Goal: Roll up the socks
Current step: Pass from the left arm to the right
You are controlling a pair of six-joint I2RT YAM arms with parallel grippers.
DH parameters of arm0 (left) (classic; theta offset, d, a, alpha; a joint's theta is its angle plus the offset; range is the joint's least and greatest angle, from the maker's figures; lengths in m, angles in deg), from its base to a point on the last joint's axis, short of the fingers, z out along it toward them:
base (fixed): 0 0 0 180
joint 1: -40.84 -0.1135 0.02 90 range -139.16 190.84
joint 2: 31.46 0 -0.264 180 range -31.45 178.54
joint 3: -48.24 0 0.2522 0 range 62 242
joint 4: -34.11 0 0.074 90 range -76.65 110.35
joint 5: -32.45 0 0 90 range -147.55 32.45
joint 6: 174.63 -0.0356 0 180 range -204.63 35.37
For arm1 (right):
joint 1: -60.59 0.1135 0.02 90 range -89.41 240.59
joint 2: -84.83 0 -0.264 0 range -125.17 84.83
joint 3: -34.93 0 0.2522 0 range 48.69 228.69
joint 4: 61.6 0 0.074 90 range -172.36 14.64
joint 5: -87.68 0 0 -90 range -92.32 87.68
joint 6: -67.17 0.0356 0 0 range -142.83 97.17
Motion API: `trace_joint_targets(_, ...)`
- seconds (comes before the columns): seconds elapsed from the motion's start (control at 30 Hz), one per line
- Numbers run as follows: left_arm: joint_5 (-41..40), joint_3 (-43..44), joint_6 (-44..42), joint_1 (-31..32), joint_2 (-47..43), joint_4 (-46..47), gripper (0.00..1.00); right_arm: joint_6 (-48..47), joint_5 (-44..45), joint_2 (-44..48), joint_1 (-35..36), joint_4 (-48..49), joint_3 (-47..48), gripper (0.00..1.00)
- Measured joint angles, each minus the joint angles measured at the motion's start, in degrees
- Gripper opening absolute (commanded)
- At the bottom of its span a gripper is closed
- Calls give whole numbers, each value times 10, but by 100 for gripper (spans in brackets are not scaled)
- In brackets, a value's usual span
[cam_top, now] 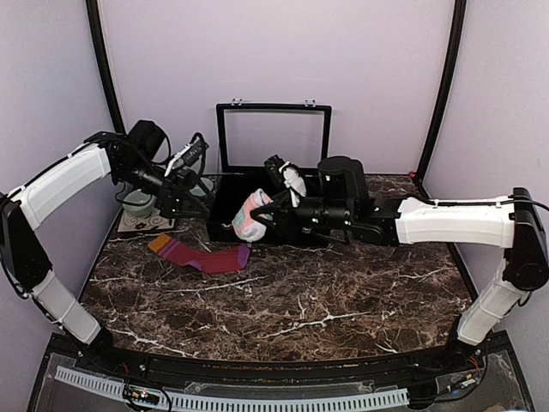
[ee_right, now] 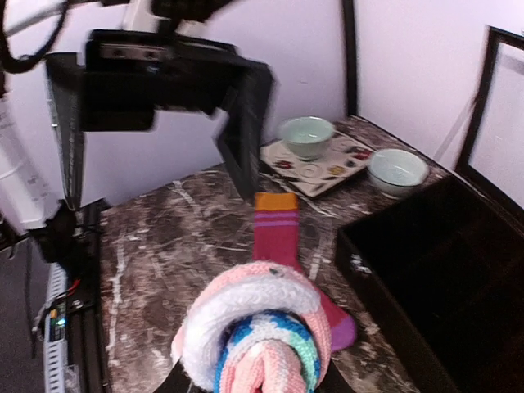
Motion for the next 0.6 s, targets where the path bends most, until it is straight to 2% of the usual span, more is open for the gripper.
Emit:
trace_joint_targets(0.1,-116,-11,72,-61,-38,102,87,-3,69,-27,-26,-50,47,0)
trace_joint_targets(0.17,-174,-14,107,-83,-32,158,73,-6,122,-51,-42,-79,86,0)
trace_joint_targets(0.23,-221,-21,141,-94,-6,211,66,-8,155,-70,-54,-100,112,0)
trace_joint_targets(0.43,-326,-41,202,-97,110,327,68,-29,243,-127,-72,-146,179,0)
trace_joint_targets(0.6,-380,-39,232,-97,178,387,66,-47,274,-163,-77,-149,202,0)
